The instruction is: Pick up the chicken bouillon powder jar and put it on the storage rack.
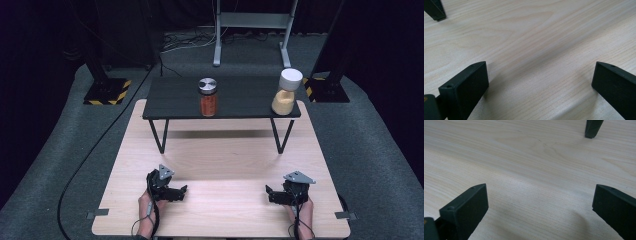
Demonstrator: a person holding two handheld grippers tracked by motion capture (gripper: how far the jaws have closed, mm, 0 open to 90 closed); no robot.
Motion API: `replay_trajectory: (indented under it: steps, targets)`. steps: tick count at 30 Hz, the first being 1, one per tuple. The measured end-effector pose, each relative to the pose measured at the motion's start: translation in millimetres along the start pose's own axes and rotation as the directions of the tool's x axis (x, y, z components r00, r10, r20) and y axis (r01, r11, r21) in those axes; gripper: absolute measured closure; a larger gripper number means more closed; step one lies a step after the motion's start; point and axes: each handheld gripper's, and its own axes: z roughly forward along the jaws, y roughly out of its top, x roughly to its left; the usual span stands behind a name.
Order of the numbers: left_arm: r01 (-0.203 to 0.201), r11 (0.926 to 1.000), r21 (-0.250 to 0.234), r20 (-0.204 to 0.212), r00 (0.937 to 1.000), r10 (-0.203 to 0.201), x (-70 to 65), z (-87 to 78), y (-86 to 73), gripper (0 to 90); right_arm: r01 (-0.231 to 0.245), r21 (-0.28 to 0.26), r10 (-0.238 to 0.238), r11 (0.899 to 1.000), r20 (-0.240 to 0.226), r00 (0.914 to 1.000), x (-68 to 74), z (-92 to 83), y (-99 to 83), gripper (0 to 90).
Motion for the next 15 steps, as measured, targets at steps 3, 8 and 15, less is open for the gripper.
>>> replay_trajectory:
  steps: [3, 8, 15]
  targets:
    - [0.000, 1.0000, 0.000, 0.000, 1.0000, 0.000, -0.1, 0.0, -0.1, 0.5, -0.005, -0.001, 0.005, 1.000, 0.004, 1.0000, 0.3, -0.1, -0.3, 0.0]
    - [-0.003, 1.0000, -0.002, -0.003, 1.0000, 0.003, -0.8, -0.1, -0.4, 0.5, 0.004, 0.014, -0.004, 1.000, 0.008, 1.0000, 2.2, 0.9, 2.1, 0.0]
    - [-0.002, 1.0000, -0.001, -0.002, 1.0000, 0.002, -0.6, -0.1, -0.3, 0.5, 0.023, 0.009, -0.023, 1.000, 0.021, 0.9995, 6.1, -0.1, 0.5, 0.0]
